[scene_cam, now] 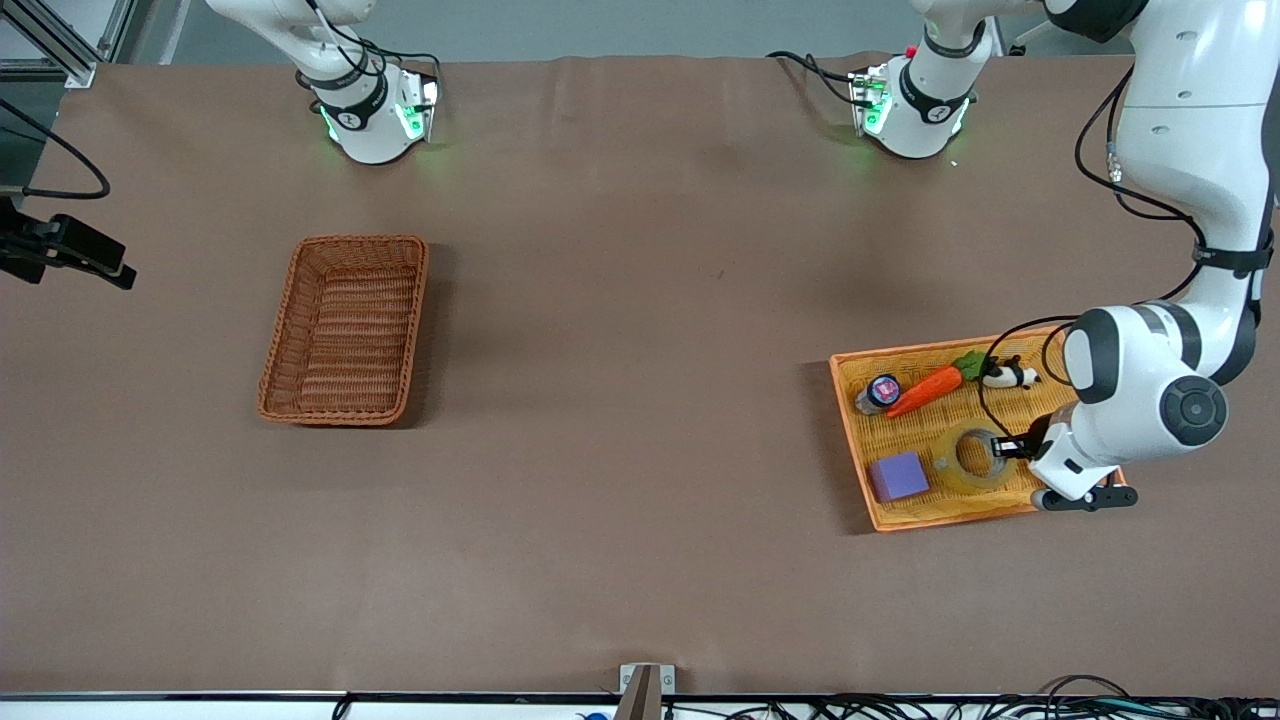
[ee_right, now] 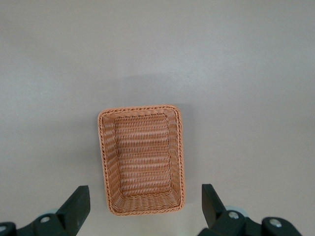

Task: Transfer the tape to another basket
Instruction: 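Lower the left gripper onto the tape roll rim and close, then lift the tape roll with the left gripper toward the table middle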

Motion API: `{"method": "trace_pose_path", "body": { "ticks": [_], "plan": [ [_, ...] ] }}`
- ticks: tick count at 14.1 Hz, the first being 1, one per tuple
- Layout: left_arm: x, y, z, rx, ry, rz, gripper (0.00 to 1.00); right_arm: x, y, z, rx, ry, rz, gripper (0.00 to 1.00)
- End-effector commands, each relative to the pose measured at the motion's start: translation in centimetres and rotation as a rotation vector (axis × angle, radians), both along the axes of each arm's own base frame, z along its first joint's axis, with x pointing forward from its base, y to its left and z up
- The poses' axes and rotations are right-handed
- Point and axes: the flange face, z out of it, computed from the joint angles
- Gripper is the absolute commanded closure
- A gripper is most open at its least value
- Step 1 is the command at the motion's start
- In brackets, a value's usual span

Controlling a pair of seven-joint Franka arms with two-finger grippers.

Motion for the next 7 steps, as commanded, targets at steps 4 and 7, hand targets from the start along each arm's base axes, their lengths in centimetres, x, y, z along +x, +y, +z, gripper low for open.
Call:
{"method": "trace_pose_path", "body": {
  "ticks": [4, 7],
  "plan": [
    [-1.0, -1.2, 11.6, 0.014, -0.055, -0.029, 0.99, -0.9, 0.1, 0.5, -0.016, -0.01, 0.012, 0.0],
    [-1.1, -3.6, 13.5, 0.001, -0.073, -0.052, 1.0, -0.9, 0.0, 0.4, -0.016, -0.008, 0.009, 0.0]
  ]
}}
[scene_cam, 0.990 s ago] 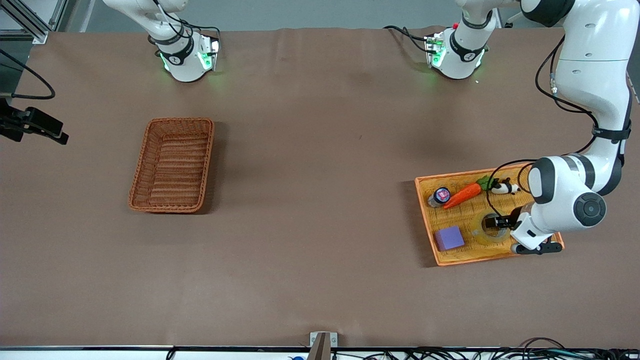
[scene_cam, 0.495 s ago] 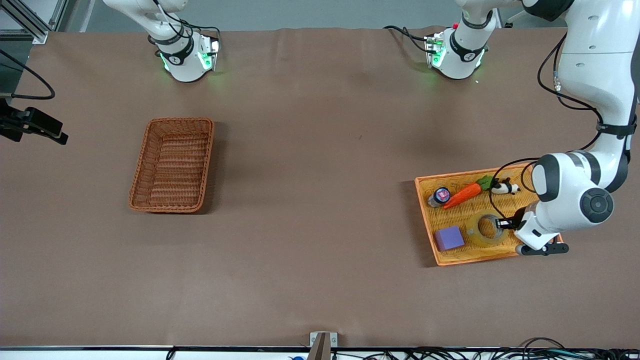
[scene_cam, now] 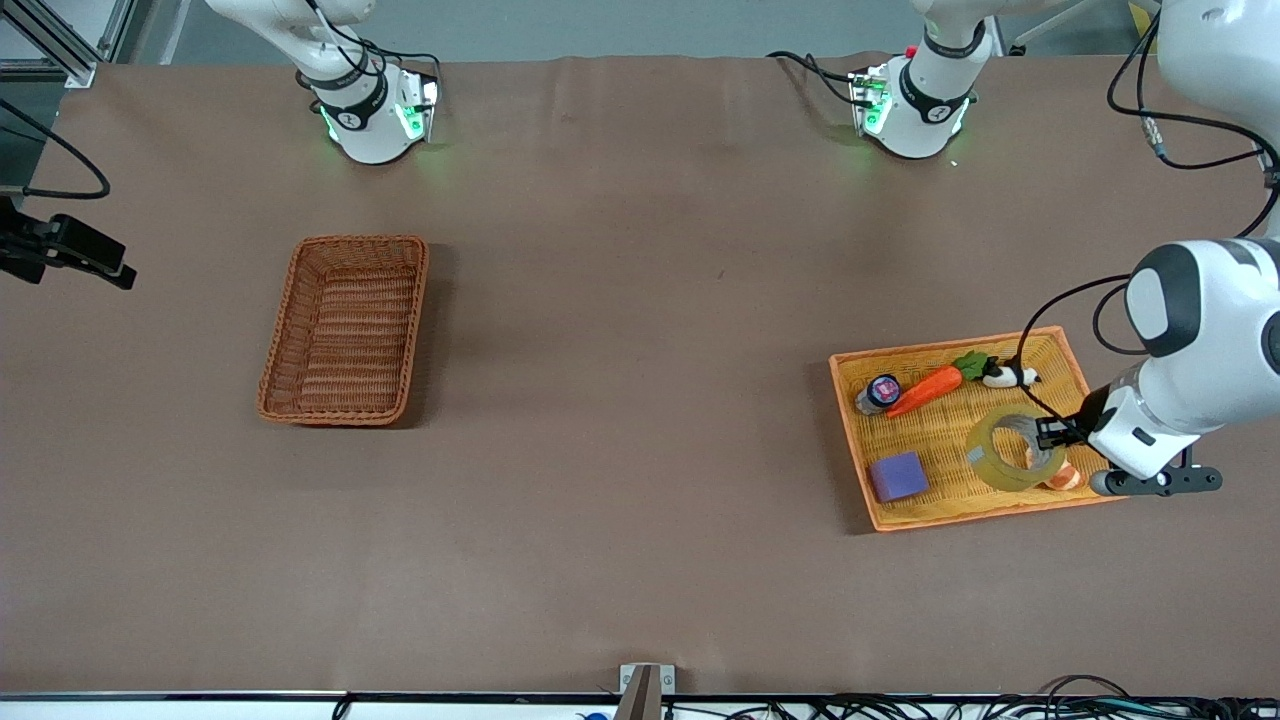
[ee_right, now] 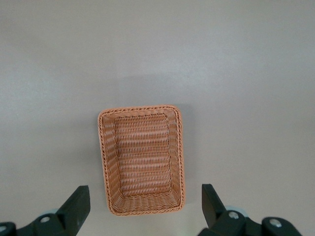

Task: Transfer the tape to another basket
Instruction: 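Lift the tape roll with the left gripper toward the table middle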

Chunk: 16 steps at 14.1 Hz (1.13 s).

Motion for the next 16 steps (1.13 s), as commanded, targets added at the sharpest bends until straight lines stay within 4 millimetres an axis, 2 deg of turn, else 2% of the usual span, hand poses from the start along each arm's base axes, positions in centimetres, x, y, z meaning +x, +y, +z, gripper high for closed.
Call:
{"method": "trace_pose_path", "body": {
  "ticks": [1, 2, 4, 5, 7, 9, 10, 11, 12, 14, 16],
  "plan": [
    [-0.6, -3.5, 2.1, -0.008, -0.023, -0.042, 1.0, -0.9, 0.0, 0.4, -0.016, -0.009, 0.009, 0.0],
    [-0.8, -5.4, 2.7, -0.019, -0.028, -0.064, 1.0, -0.9, 0.1, 0.4, -0.016, -0.009, 0.011, 0.0],
    [-1.4, -11.1, 2.4, -0.048, -0.021, -0.103, 1.0, -0.8, 0.0, 0.4, -0.018, -0.011, 0.009, 0.0],
    [-1.8, -14.6, 2.2, -0.063, -0.022, -0.138, 1.0, -0.8, 0.1, 0.4, -0.016, -0.011, 0.011, 0.0],
    [-2.3, -22.3, 0.1, -0.084, 0.001, -0.212, 1.0, -0.9, 0.1, 0.4, -0.016, -0.009, 0.011, 0.0],
    [-3.4, -30.0, -2.7, -0.102, 0.037, -0.178, 1.0, -0.9, 0.1, 0.4, -0.016, -0.008, 0.011, 0.0],
    [-3.3, -32.0, -4.5, -0.112, 0.057, -0.149, 0.99, -0.9, 0.1, 0.4, -0.016, -0.008, 0.011, 0.0],
    [-3.6, -35.4, -5.1, -0.126, 0.055, -0.155, 0.99, -0.8, 0.1, 0.4, -0.016, -0.011, 0.011, 0.0],
    [-4.7, -39.2, -6.1, -0.126, 0.057, -0.173, 0.99, -0.8, 0.0, 0.3, -0.016, -0.009, 0.009, 0.0],
    [-6.2, -44.0, -8.1, -0.123, 0.061, -0.184, 0.99, -0.9, 0.0, 0.4, -0.016, -0.009, 0.009, 0.0],
    [-8.1, -48.0, -9.1, -0.118, 0.056, -0.231, 0.98, -0.9, 0.1, 0.4, -0.016, -0.006, 0.011, 0.0]
  ]
}}
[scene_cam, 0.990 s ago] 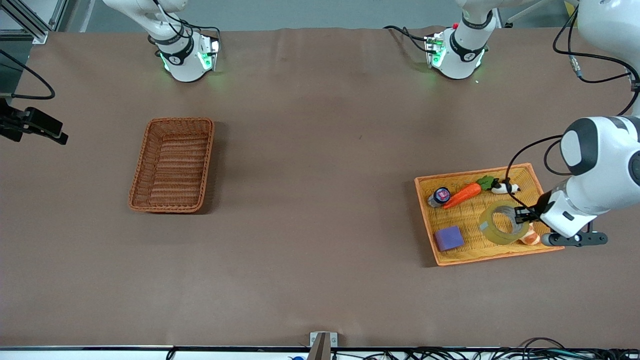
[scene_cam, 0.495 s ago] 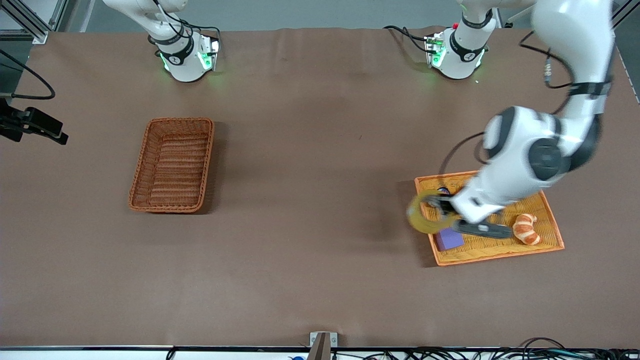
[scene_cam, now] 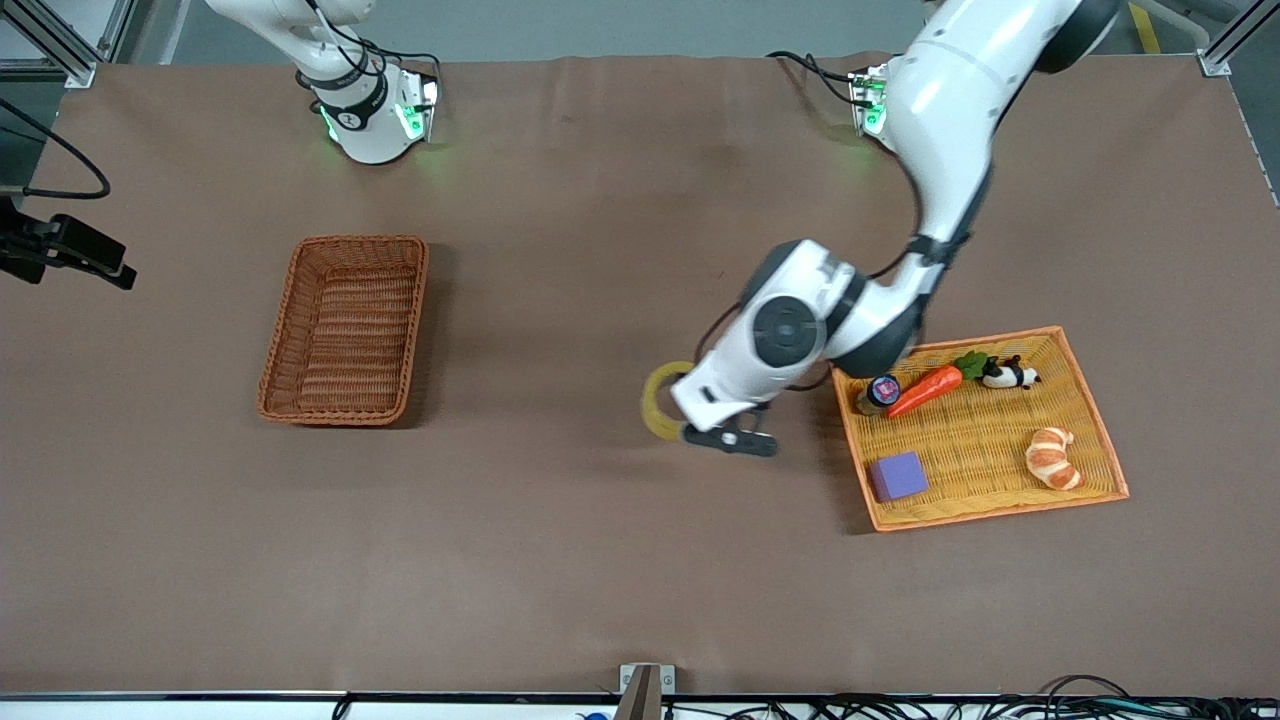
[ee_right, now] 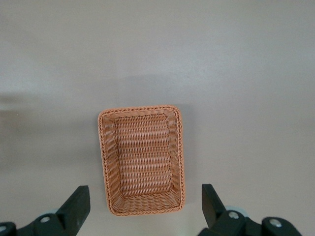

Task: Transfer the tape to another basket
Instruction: 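Lift the tape roll with the left gripper toward the table middle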

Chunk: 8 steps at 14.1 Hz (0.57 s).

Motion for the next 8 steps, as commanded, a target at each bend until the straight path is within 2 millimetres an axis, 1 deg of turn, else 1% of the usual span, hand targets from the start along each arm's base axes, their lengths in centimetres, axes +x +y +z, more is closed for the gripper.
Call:
{"method": "trace_pose_path", "body": {
  "ticks": [1, 3, 4, 5, 6, 7, 8],
  "plan": [
    [-1.2, -5.0, 0.1, -0.001, -0.034, -0.046, 0.95, -0.9, 0.0, 0.2, -0.016, -0.001, 0.007, 0.0],
    [-3.1, -8.2, -0.9, 0.0, -0.041, -0.09, 0.94, -0.9, 0.3, -0.3, -0.013, 0.011, 0.013, 0.0],
    [-4.3, -10.0, -1.9, 0.014, -0.05, -0.119, 0.96, -0.8, 1.0, -0.8, -0.013, 0.02, 0.027, 0.0],
    [-5.2, -11.2, -3.2, 0.036, -0.066, -0.139, 0.97, -0.7, 2.0, -2.2, -0.015, 0.037, 0.044, 0.0],
    [-6.2, -12.3, -3.9, 0.045, -0.084, -0.16, 0.97, -0.5, 2.3, -3.2, -0.013, 0.036, 0.051, 0.0],
    [-6.7, -12.9, -4.2, 0.051, -0.099, -0.173, 0.96, -0.1, 3.1, -5.1, -0.014, 0.034, 0.064, 0.0],
    [-7.0, -13.0, -5.2, 0.055, -0.093, -0.176, 0.93, 0.3, 4.2, -7.3, -0.014, 0.025, 0.084, 0.0]
  ]
}}
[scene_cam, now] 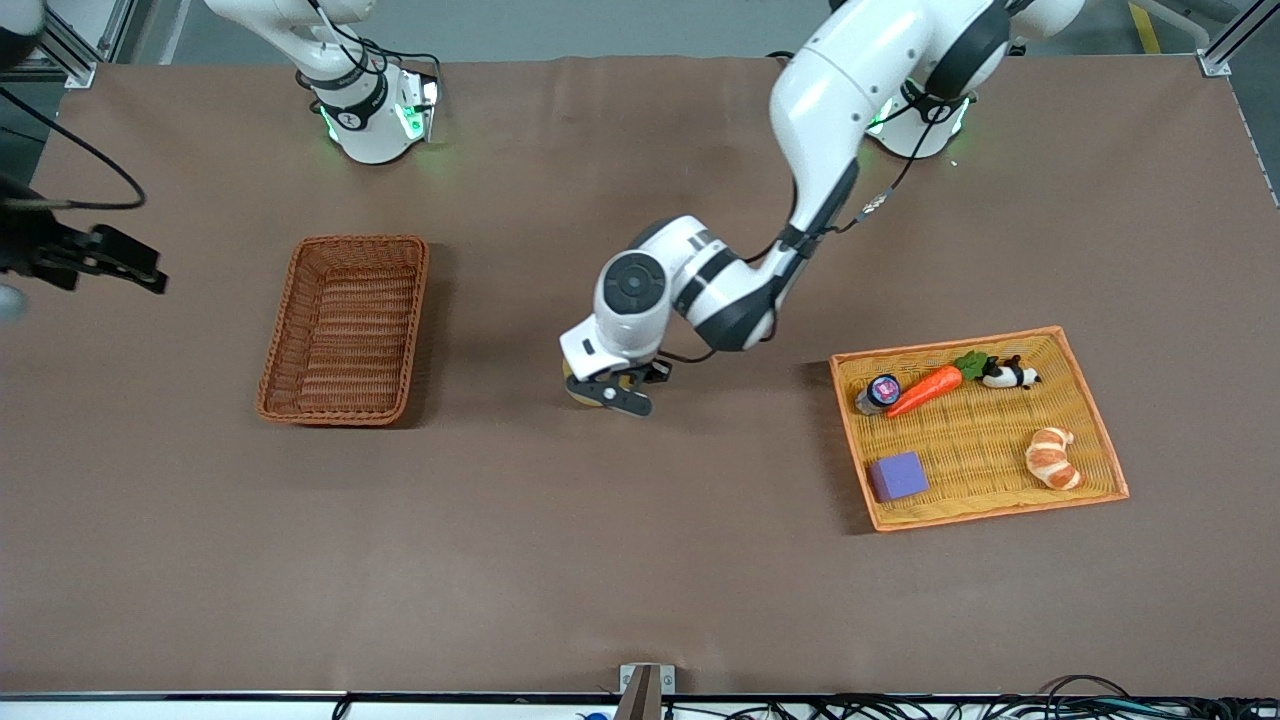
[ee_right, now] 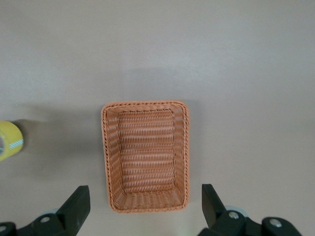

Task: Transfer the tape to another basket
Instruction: 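Lift the tape roll with the left gripper toward the table middle, then set the tape down with the left gripper while the right gripper approaches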

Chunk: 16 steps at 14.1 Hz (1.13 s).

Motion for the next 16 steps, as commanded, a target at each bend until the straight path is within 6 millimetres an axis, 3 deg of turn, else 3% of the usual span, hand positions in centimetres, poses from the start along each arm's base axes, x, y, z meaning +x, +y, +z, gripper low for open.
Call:
{"method": "trace_pose_path", "body": {
  "ticks": [1, 2, 3, 4, 5, 6, 8, 11, 13, 15, 16],
  "plan": [
    [0.2, -0.8, -0.7, 0.008, -0.028, -0.008, 0.86, -0.2, 2.4, -5.4, -0.012, -0.008, 0.051, 0.0],
    [0.2, -0.7, -0.3, 0.006, -0.028, -0.007, 0.74, -0.1, 3.4, -6.8, -0.007, -0.015, 0.063, 0.0],
    [0.4, -0.7, 0.0, 0.003, -0.034, -0.006, 0.52, -0.1, 4.6, -8.1, -0.006, -0.027, 0.078, 0.0],
    [0.8, -0.4, 1.1, -0.005, -0.046, -0.003, 0.21, -0.1, 6.0, -9.5, -0.005, -0.043, 0.099, 0.0],
    [0.9, 0.1, 1.2, 0.013, -0.041, -0.011, 0.0, -0.1, 6.6, -10.8, -0.003, -0.058, 0.108, 0.0],
    [1.1, 0.3, 2.7, 0.013, -0.049, -0.009, 0.0, 0.1, 7.3, -12.4, -0.002, -0.06, 0.12, 0.0],
    [2.2, 2.5, 5.2, 0.052, -0.027, 0.015, 0.0, 0.3, 11.3, -15.5, -0.003, -0.027, 0.166, 0.0],
    [4.1, 7.1, 9.9, 0.108, 0.028, -0.03, 0.0, -0.4, 19.8, -22.9, -0.017, 0.017, 0.096, 0.0],
    [6.7, 12.4, 14.1, 0.068, 0.026, -0.012, 0.0, -1.2, 22.2, -27.1, -0.005, -0.013, 0.073, 0.0],
    [7.8, 18.1, 18.4, 0.046, 0.009, -0.021, 0.0, -2.5, 26.5, -31.7, 0.014, -0.051, 0.021, 0.0],
    [8.3, 21.2, 20.7, 0.036, -0.012, -0.053, 0.0, -2.8, 28.2, -32.7, 0.026, -0.071, -0.033, 0.0]
  ]
}}
